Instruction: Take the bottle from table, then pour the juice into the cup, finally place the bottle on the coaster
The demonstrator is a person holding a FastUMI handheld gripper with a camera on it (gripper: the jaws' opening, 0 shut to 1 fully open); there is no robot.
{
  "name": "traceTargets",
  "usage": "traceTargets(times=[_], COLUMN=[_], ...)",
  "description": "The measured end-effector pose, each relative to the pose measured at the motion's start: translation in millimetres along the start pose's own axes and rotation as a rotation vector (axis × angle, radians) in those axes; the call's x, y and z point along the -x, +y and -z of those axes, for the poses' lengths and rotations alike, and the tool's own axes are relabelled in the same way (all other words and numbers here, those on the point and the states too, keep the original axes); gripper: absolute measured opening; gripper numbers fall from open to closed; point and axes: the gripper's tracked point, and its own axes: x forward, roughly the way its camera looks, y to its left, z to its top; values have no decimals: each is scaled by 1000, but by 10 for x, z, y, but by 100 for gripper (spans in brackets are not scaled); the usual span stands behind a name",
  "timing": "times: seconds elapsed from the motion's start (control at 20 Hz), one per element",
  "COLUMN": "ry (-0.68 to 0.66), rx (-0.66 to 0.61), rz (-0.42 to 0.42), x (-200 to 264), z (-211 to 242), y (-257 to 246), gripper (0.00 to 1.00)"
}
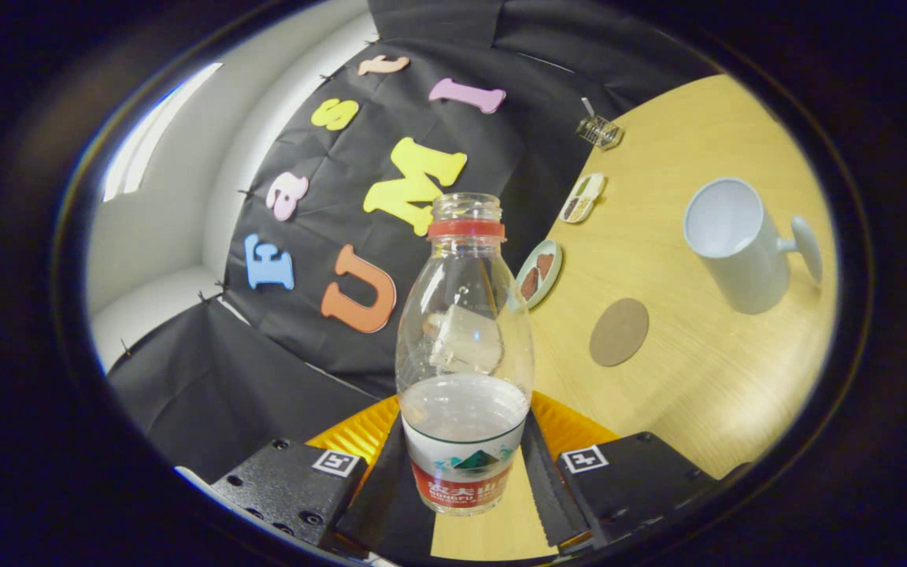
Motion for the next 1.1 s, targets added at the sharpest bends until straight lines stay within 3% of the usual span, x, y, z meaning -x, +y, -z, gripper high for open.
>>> traceTargets(times=[0.6,1.1], ry=[-29,-91], rx=[-314,-491], rz=[-60,-85], x=[-72,-6], z=[-228,-468], y=[-59,-193], gripper=[78,78])
